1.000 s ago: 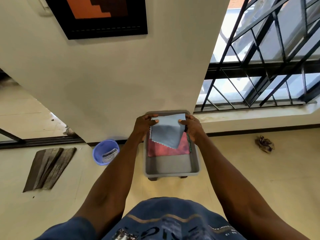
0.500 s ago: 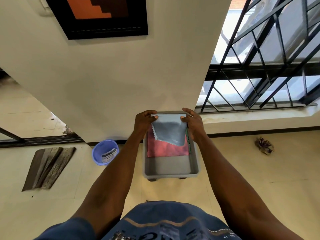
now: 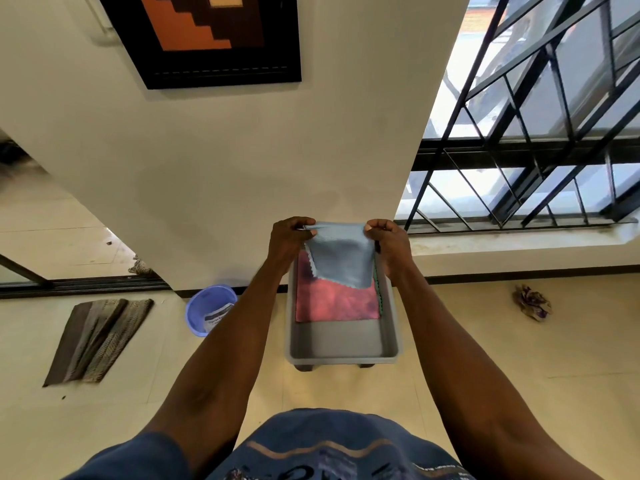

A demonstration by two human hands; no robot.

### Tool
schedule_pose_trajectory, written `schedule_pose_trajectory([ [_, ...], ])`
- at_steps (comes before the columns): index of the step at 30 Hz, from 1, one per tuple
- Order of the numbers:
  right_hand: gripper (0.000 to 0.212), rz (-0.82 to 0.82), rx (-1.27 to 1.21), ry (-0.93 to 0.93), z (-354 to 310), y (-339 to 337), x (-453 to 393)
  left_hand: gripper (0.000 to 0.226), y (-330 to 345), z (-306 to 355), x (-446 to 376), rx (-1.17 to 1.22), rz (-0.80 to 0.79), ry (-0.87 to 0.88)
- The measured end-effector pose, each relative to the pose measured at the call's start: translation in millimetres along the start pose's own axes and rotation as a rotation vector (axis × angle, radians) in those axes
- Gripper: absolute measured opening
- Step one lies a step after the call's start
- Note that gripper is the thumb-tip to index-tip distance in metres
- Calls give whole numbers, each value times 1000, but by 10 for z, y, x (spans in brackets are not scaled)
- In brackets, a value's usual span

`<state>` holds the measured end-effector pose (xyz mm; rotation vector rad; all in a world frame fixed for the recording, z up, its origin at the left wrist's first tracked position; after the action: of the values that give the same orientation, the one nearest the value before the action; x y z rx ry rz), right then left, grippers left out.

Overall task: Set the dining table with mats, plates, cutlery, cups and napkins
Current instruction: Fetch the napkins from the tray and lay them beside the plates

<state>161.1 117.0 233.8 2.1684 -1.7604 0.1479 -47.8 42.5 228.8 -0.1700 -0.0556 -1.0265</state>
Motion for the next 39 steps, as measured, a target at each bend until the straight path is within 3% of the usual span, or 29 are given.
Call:
schedule_pose_trajectory([
  [6, 27, 10, 202, -37, -60, -33, -45, 23, -35, 53, -19, -2, 46, 32],
  [11, 19, 76, 453, -160, -109, 15, -79, 23, 12, 129, -10, -87, 51, 72],
  [20, 7, 131, 580, -293, -350, 101, -91, 20, -12, 183, -72, -162, -34, 144],
  [26, 6, 89, 547, -283, -477, 137, -105, 6, -7, 250, -142, -235, 20, 190],
  [30, 15, 118, 541, -268, -518, 159, -130, 4, 8, 409, -172, -196, -74, 169],
  [35, 18, 152, 426, -276, -565, 177, -161, 10, 68, 492, -164, 9, -125, 70],
  [37, 27, 139, 329, -243, -559, 154, -170, 8, 110, 489, -148, 99, -93, 31],
  [39, 53, 55, 230, -142, -523, 119, -146, 8, 152, 465, -134, 194, -27, -42],
])
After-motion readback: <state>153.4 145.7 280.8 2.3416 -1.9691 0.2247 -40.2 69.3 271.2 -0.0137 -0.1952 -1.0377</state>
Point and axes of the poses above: each hand's wrist, its own x-axis away from the middle knuckle, its own y-axis out of the palm, z = x × y, the point moved 1 cm from there along -x, towards the middle knuckle, and after that the axes turned 1 degree about x, right-handed, at the moved point
